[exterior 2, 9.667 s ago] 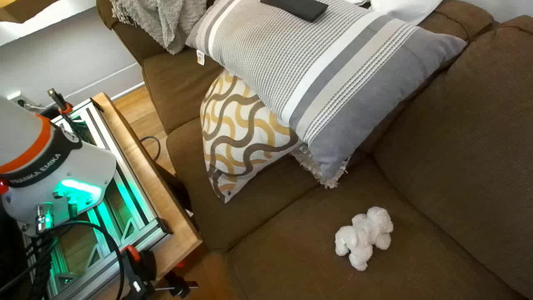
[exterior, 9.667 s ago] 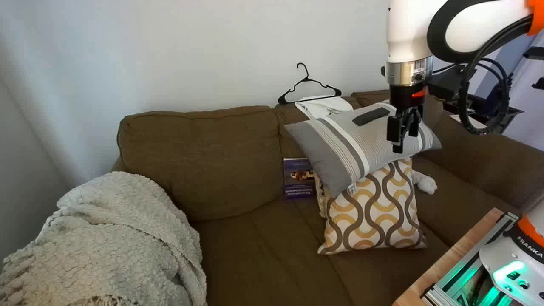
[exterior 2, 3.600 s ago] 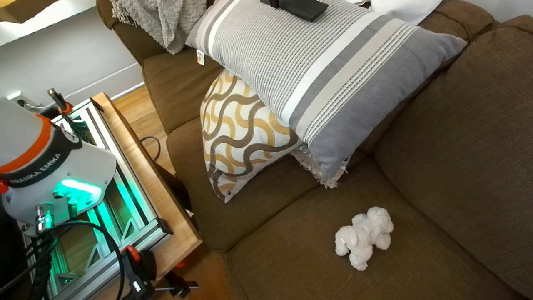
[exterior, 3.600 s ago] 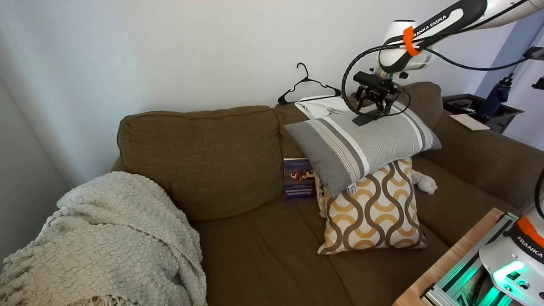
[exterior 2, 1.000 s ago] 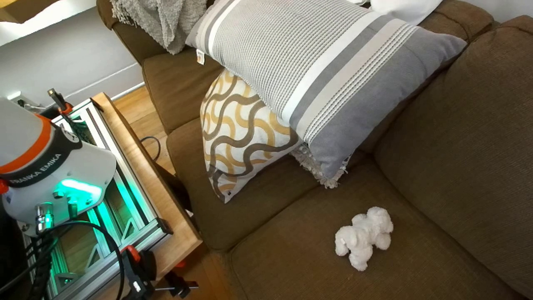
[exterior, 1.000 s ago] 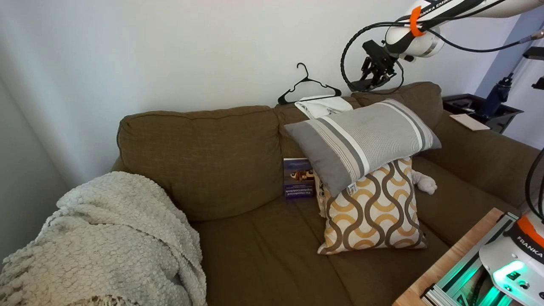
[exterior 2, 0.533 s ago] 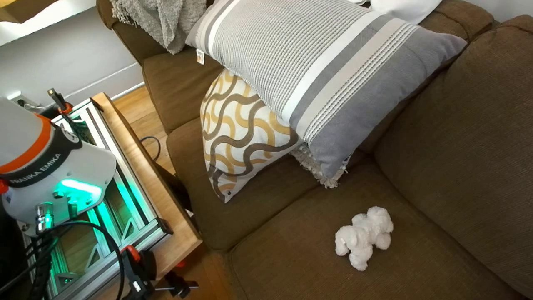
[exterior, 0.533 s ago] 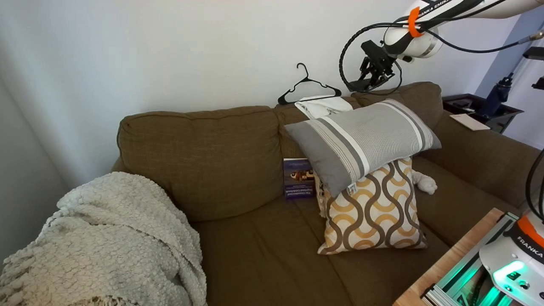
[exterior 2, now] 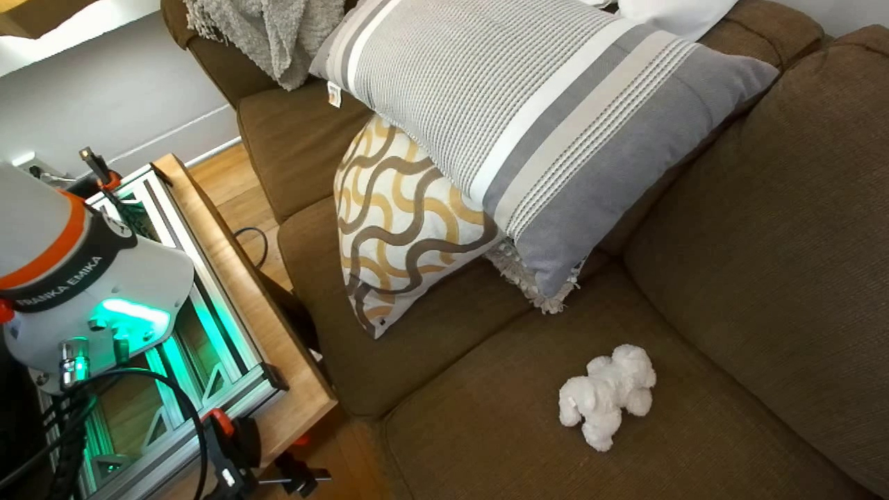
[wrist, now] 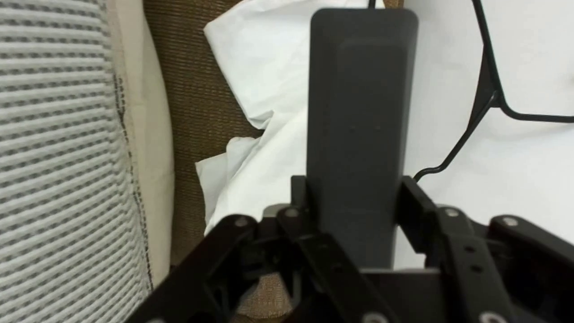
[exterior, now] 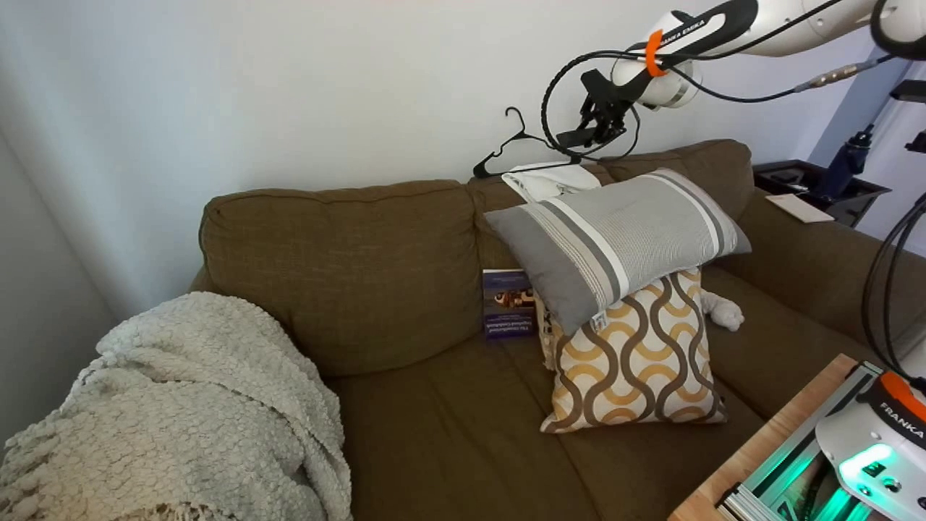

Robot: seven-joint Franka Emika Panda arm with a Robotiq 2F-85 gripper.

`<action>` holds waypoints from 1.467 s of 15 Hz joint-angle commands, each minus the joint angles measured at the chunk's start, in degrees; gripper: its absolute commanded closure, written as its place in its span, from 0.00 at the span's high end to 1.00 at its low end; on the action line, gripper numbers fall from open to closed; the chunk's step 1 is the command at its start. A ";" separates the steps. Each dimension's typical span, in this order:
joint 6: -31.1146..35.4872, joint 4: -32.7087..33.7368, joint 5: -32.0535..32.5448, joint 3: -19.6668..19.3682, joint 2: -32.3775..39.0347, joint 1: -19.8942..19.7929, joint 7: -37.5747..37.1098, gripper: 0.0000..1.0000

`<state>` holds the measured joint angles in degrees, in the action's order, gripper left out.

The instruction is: Put the black remote on the black hanger

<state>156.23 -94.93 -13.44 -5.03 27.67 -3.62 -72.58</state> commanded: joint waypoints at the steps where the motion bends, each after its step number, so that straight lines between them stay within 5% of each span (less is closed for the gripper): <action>1: -2.51 14.31 -3.46 2.17 11.63 -2.71 4.04 0.26; 7: -9.36 32.52 -3.44 2.90 23.86 -4.61 7.19 0.26; 8: -5.78 24.25 -2.50 0.89 19.35 -2.49 5.53 0.51; 10: -7.58 28.59 -2.46 1.22 21.84 -3.09 5.79 0.51; 11: -7.91 29.66 -2.46 1.28 22.45 -3.25 5.83 0.26; 22: -1.09 42.42 -1.02 -2.51 34.53 1.56 -4.96 0.26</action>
<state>154.62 -58.82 -15.06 -6.34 57.43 -2.32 -74.53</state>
